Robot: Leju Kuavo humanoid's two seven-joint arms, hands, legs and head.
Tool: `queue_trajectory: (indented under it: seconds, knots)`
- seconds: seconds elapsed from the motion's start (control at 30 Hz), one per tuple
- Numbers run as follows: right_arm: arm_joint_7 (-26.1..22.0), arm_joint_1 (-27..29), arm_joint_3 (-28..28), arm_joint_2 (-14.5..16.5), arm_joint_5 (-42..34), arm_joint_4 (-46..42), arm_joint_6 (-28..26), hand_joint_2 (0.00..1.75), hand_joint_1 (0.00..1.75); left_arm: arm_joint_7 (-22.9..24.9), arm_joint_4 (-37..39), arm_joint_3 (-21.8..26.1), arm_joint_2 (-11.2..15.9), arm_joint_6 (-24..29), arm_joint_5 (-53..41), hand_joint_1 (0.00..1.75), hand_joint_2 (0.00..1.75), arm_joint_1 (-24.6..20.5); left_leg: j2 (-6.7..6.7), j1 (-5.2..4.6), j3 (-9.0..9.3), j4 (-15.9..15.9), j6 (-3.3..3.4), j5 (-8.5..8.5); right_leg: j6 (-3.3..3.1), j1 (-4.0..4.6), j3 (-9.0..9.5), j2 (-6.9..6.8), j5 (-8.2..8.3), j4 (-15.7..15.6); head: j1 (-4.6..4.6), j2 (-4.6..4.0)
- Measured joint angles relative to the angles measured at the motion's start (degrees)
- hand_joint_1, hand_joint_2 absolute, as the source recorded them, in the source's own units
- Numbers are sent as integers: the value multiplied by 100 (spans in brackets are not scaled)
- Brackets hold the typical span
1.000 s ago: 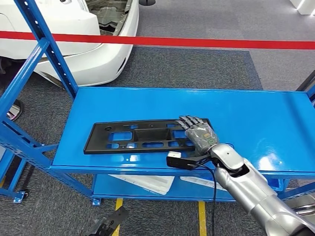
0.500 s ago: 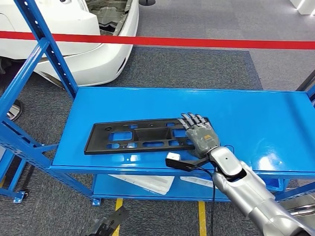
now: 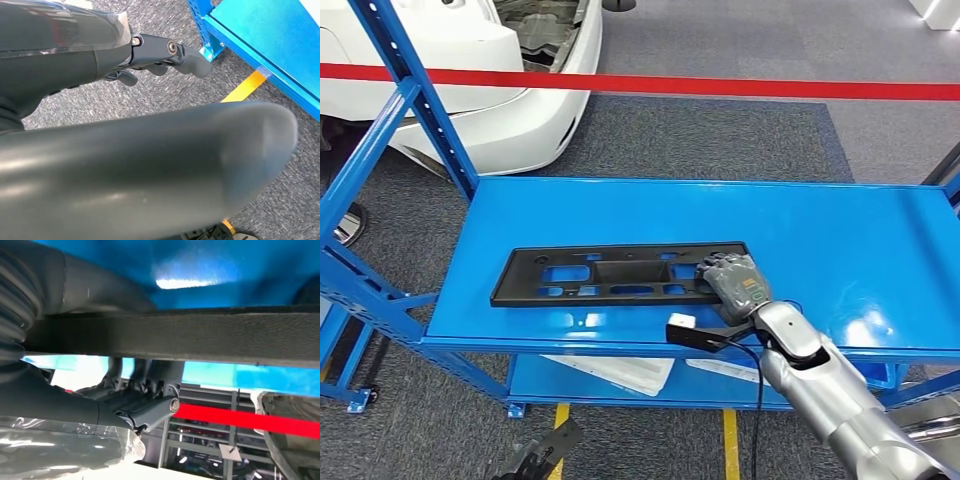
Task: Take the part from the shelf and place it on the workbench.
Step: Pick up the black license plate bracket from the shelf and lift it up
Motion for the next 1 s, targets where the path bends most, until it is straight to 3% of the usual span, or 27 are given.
queue_trajectory:
  seconds: [0.27,0.53,1.0]
  knots:
    - [26,182,-322,-151,95,-368,-299,175,175,-117,0,0,2,19,82,0,0,4,-1,-1,4,1,1,0,0,-1,8,-2,0,0,0,-1]
    - [281,685,-692,-570,709,-1610,-492,175,175,-143,0,2,11,42,163,0,0,13,-1,-2,-2,0,1,-2,0,-1,1,-4,0,-2,0,0]
    - [928,1226,-726,-1242,1533,-3606,-342,175,175,-316,0,37,25,64,505,0,0,113,-1,-1,-3,0,1,-2,0,-1,0,-4,-1,-2,0,0]
